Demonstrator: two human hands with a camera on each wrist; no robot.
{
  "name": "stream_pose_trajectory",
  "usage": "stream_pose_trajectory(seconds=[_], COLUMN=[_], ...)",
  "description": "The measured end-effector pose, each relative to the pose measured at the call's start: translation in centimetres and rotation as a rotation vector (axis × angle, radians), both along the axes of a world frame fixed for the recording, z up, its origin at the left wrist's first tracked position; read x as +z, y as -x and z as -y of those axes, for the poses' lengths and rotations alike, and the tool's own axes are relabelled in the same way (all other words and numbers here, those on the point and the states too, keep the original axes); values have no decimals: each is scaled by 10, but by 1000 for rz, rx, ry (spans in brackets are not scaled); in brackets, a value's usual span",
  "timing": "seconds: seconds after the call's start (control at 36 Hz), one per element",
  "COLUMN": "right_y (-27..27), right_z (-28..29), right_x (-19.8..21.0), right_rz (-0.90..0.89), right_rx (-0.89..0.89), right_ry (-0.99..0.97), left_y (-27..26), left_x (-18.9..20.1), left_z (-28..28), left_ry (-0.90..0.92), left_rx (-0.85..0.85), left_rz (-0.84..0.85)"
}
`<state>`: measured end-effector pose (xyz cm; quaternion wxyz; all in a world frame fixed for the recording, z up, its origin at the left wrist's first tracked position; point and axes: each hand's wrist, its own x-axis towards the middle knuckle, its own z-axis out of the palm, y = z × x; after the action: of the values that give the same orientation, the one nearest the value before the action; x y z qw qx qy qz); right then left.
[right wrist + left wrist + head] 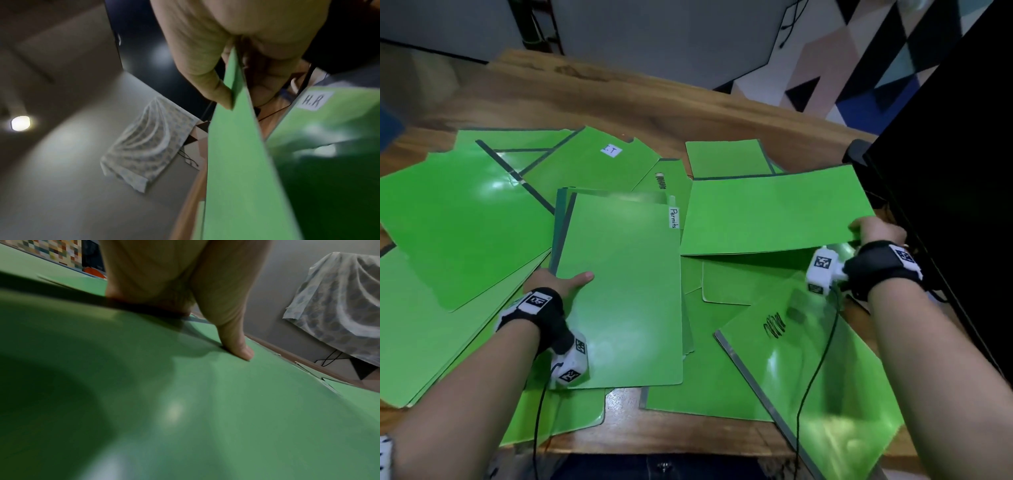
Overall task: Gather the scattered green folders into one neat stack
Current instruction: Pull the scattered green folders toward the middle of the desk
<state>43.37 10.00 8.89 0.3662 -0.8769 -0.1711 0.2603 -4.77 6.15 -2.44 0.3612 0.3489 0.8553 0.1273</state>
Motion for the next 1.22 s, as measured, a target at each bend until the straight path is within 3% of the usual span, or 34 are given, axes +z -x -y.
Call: stream_pose_trajectory(seconds=[0.14, 0.19, 0.25, 0.47, 0.72, 0.83, 1.0, 1.08, 1.22], right_y=[34, 60, 89, 164, 138, 117, 89, 99, 139], right_z=[-15, -17, -20, -32, -47, -39, -11, 16, 55], right_x=[6, 4, 0, -18, 40, 57, 38, 7, -61], right_rz=[-426, -486, -486, -421, -81, -8, -10, 33, -109], right_rx=[-18, 45, 136, 152, 198, 395, 626, 700, 616], right_ry=[-330, -358, -326, -285, -484, -437, -260, -86, 117], left_y=[-2, -2, -2, 5, 4, -1, -5, -7, -11], left_x=[3, 4, 5, 11, 27, 34, 37, 37, 27], left_z=[1, 1, 1, -1, 3, 8, 15, 20, 29], left_ry=[1, 2, -2, 29, -185, -239, -274, -249, -171], left_rx=[2, -2, 0, -5, 98, 147, 188, 181, 141], left_rz=[-5, -5, 3, 115, 279, 310, 374, 378, 348])
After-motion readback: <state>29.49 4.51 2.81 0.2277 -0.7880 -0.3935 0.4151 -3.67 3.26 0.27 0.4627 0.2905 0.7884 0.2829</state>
